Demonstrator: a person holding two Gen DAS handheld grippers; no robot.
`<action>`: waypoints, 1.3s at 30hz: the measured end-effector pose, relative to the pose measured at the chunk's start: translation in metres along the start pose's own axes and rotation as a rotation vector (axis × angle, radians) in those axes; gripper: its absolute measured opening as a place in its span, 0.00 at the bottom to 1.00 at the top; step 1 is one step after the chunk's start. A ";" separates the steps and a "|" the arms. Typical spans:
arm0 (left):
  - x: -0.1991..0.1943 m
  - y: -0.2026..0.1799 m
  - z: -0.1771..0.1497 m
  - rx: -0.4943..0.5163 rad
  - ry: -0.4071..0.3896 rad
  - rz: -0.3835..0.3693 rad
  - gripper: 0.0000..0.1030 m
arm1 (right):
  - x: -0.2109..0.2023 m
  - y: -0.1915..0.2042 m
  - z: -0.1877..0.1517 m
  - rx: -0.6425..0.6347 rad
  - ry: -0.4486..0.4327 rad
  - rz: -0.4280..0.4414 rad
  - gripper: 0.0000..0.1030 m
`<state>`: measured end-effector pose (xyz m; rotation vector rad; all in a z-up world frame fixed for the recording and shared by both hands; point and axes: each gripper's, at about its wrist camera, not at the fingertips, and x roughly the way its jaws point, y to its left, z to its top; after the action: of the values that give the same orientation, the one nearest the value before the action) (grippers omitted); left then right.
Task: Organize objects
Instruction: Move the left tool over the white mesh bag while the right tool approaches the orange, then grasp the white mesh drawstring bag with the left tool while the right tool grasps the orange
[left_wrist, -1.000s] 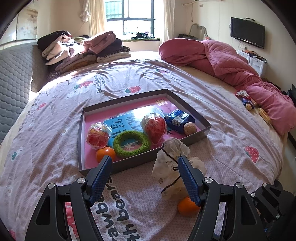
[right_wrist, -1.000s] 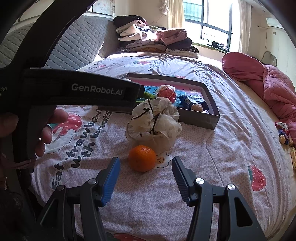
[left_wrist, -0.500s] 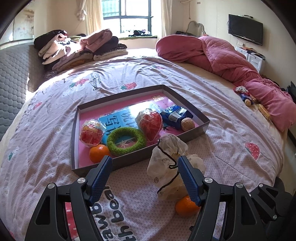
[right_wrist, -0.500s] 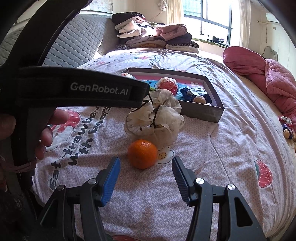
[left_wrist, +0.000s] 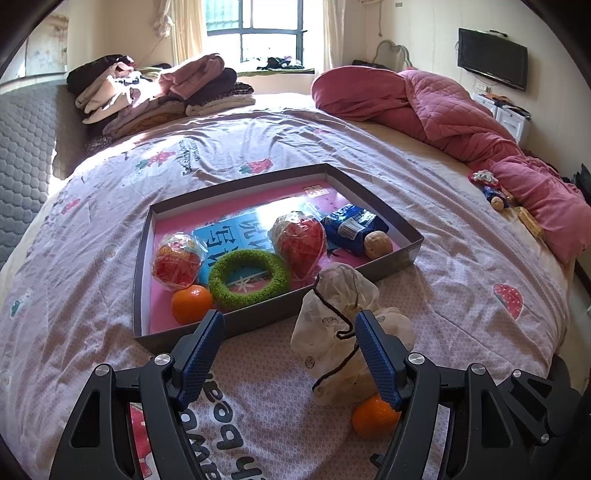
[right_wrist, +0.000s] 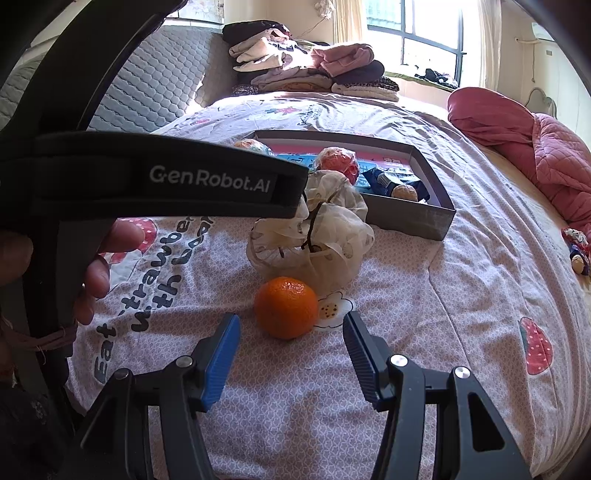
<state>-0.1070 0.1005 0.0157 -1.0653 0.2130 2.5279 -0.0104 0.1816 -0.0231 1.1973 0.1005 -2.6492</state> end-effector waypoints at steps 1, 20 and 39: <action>0.001 0.000 0.000 -0.001 0.001 0.000 0.73 | 0.000 0.000 0.000 0.001 0.000 0.000 0.56; 0.039 0.004 -0.010 -0.026 0.085 -0.024 0.73 | 0.013 -0.002 -0.001 0.008 0.010 -0.006 0.56; 0.062 0.009 -0.016 -0.091 0.127 -0.123 0.73 | 0.025 -0.003 0.001 0.007 -0.008 0.032 0.47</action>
<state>-0.1393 0.1061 -0.0401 -1.2368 0.0646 2.3828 -0.0279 0.1800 -0.0414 1.1812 0.0700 -2.6290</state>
